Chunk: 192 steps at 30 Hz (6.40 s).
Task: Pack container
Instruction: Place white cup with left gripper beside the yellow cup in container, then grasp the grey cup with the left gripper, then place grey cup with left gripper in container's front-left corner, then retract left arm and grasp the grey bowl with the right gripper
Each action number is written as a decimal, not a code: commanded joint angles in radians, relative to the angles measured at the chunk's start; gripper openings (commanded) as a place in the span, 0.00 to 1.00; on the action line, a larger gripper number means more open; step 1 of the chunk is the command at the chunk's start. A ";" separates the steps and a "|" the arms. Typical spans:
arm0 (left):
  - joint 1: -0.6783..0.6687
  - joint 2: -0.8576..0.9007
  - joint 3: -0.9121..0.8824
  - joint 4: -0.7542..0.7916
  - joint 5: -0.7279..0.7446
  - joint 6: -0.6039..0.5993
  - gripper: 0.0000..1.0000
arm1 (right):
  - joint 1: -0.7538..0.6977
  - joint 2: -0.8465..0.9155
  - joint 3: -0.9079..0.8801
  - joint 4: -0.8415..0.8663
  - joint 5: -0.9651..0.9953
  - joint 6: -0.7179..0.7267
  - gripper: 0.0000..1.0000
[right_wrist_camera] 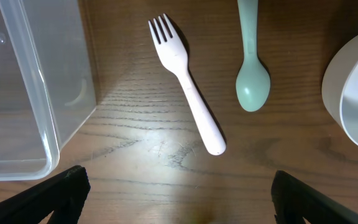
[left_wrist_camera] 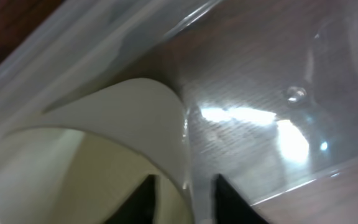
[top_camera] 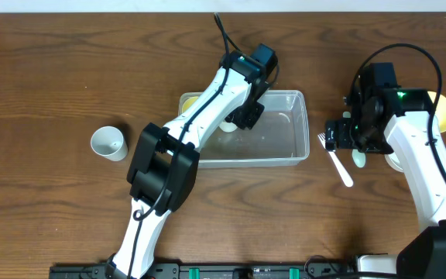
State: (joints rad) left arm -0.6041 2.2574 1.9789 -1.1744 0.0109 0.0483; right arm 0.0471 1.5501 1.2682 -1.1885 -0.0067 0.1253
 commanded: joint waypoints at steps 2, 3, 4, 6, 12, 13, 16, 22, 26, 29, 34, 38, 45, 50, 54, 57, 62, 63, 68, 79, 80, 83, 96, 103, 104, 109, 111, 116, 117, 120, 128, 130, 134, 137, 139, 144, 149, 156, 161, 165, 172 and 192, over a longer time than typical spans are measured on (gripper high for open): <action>0.003 0.012 0.010 -0.019 -0.031 0.004 0.40 | -0.011 0.004 -0.003 -0.001 0.010 -0.007 0.95; 0.003 0.007 0.015 -0.025 -0.031 0.004 0.43 | -0.011 0.004 -0.003 -0.001 0.010 -0.007 0.95; 0.003 -0.001 0.020 -0.029 -0.031 0.004 0.43 | -0.011 0.004 -0.003 -0.001 0.010 -0.007 0.95; 0.003 -0.024 0.031 -0.038 -0.031 0.004 0.45 | -0.011 0.004 -0.003 -0.002 0.010 -0.007 0.95; 0.005 -0.186 0.051 -0.084 -0.152 -0.001 0.53 | -0.011 0.004 -0.003 -0.002 0.010 -0.008 0.95; 0.010 -0.220 0.051 -0.096 -0.169 -0.001 0.53 | -0.011 0.004 -0.003 -0.001 0.010 -0.009 0.95; 0.043 -0.336 0.050 -0.132 -0.185 -0.019 0.54 | -0.011 0.004 -0.003 -0.001 0.010 -0.011 0.96; 0.255 -0.500 0.047 -0.212 -0.179 -0.106 0.63 | -0.011 0.004 -0.003 -0.001 0.010 -0.018 0.96; 0.443 -0.505 0.016 -0.253 -0.120 -0.148 0.63 | -0.011 0.004 -0.003 -0.001 0.010 -0.018 0.96; 0.570 -0.495 -0.064 -0.222 -0.016 -0.148 0.63 | -0.011 0.004 -0.003 -0.001 0.010 -0.018 0.96; 0.687 -0.492 -0.273 -0.123 0.074 -0.148 0.63 | -0.011 0.004 -0.003 0.000 0.010 -0.018 0.96; 0.713 -0.492 -0.459 -0.021 0.076 -0.148 0.63 | -0.011 0.004 -0.003 0.000 0.010 -0.018 0.96; 0.713 -0.488 -0.686 0.158 0.076 -0.152 0.64 | -0.011 0.004 -0.003 -0.006 0.010 -0.018 0.96; 0.719 -0.481 -0.751 0.229 0.069 -0.151 0.64 | -0.011 0.004 -0.003 -0.009 0.010 -0.018 0.96; 0.722 -0.480 -0.751 0.231 0.041 -0.151 0.58 | -0.011 0.004 -0.003 -0.010 0.010 -0.018 0.96; 0.722 -0.480 -0.751 0.231 0.041 -0.151 0.41 | -0.011 0.004 -0.003 -0.009 0.010 -0.018 0.97; 0.722 -0.480 -0.751 0.239 0.041 -0.151 0.27 | -0.011 0.004 -0.003 -0.009 0.010 -0.018 0.97; 0.722 -0.480 -0.751 0.240 0.041 -0.151 0.23 | -0.011 0.004 -0.003 -0.009 0.010 -0.018 0.97; 0.722 -0.480 -0.751 0.242 0.041 -0.151 0.10 | -0.011 0.004 -0.003 -0.009 0.010 -0.018 0.96; 0.702 -0.518 -0.669 0.174 0.042 -0.151 0.06 | -0.011 0.004 -0.003 -0.009 0.010 -0.018 0.96; 0.690 -0.532 -0.639 0.138 0.042 -0.151 0.06 | -0.011 0.004 -0.003 -0.009 0.010 -0.018 0.96; 0.636 -0.581 -0.536 0.037 0.042 -0.151 0.06 | -0.011 0.004 -0.003 -0.008 0.010 -0.018 0.97; 0.215 -0.726 -0.381 -0.053 0.042 -0.151 0.06 | -0.011 0.004 -0.003 -0.005 0.010 -0.018 0.97; 0.080 -0.618 -0.405 -0.043 0.042 -0.150 0.06 | -0.011 0.004 -0.003 -0.005 0.010 -0.018 0.97; 0.068 -0.602 -0.405 -0.041 0.042 -0.150 0.06 | -0.011 0.004 -0.003 -0.005 0.010 -0.018 0.97; 0.035 -0.505 -0.406 -0.041 0.042 -0.151 0.06 | -0.011 0.004 -0.003 -0.010 0.010 -0.018 0.97; 0.036 -0.466 -0.406 -0.045 0.042 -0.151 0.06 | -0.011 0.004 -0.003 -0.010 0.010 -0.018 0.97; 0.038 -0.398 -0.406 -0.044 0.041 -0.150 0.06 | -0.011 0.004 -0.003 -0.011 0.010 -0.018 0.97; 0.038 -0.387 -0.407 -0.043 0.041 -0.146 0.06 | -0.011 0.004 -0.003 -0.011 0.010 -0.018 0.97; 0.038 -0.353 -0.415 -0.028 0.019 -0.141 0.06 | -0.011 0.004 -0.003 -0.012 0.010 -0.019 0.98; 0.058 -0.298 -0.450 0.027 0.019 -0.119 0.06 | -0.011 0.004 -0.003 -0.013 0.010 -0.023 0.98; 0.065 -0.298 -0.465 0.048 0.019 -0.111 0.06 | -0.011 0.004 -0.003 -0.013 0.010 -0.023 0.98; 0.080 -0.298 -0.491 0.070 0.019 -0.109 0.06 | -0.011 0.004 -0.003 -0.016 0.010 -0.023 0.98; 0.084 -0.297 -0.502 0.077 0.019 -0.101 0.07 | -0.011 0.004 -0.003 -0.016 0.010 -0.022 0.98; 0.084 -0.297 -0.502 0.079 0.019 -0.100 0.17 | -0.011 0.004 -0.003 -0.016 0.010 -0.022 0.98; 0.084 -0.298 -0.488 0.078 0.019 -0.077 0.27 | -0.011 0.004 -0.003 -0.016 0.010 -0.022 0.98; 0.081 -0.336 -0.360 -0.024 0.019 -0.071 0.28 | -0.011 0.004 -0.003 -0.017 0.010 -0.022 0.99; 0.112 -0.545 -0.206 -0.101 -0.044 -0.072 0.38 | -0.010 0.003 -0.002 -0.013 -0.009 -0.022 0.99; 0.252 -0.694 -0.208 -0.130 -0.068 -0.086 0.39 | -0.010 -0.018 0.066 -0.005 -0.008 -0.022 0.99; 0.418 -0.787 -0.219 -0.093 -0.009 -0.093 0.39 | -0.014 -0.028 0.257 0.000 0.040 -0.022 0.99; 0.672 -0.861 -0.359 0.043 0.257 -0.059 0.41 | -0.092 0.035 0.488 0.043 0.108 -0.024 0.99; 0.721 -0.855 -0.638 0.179 0.288 -0.042 0.50 | -0.179 0.645 0.501 0.079 0.111 -0.082 0.98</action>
State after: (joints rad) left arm 0.1143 1.4010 1.3453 -0.9943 0.2867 0.0006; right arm -0.1299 2.1643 1.7714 -1.1130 0.0917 0.0582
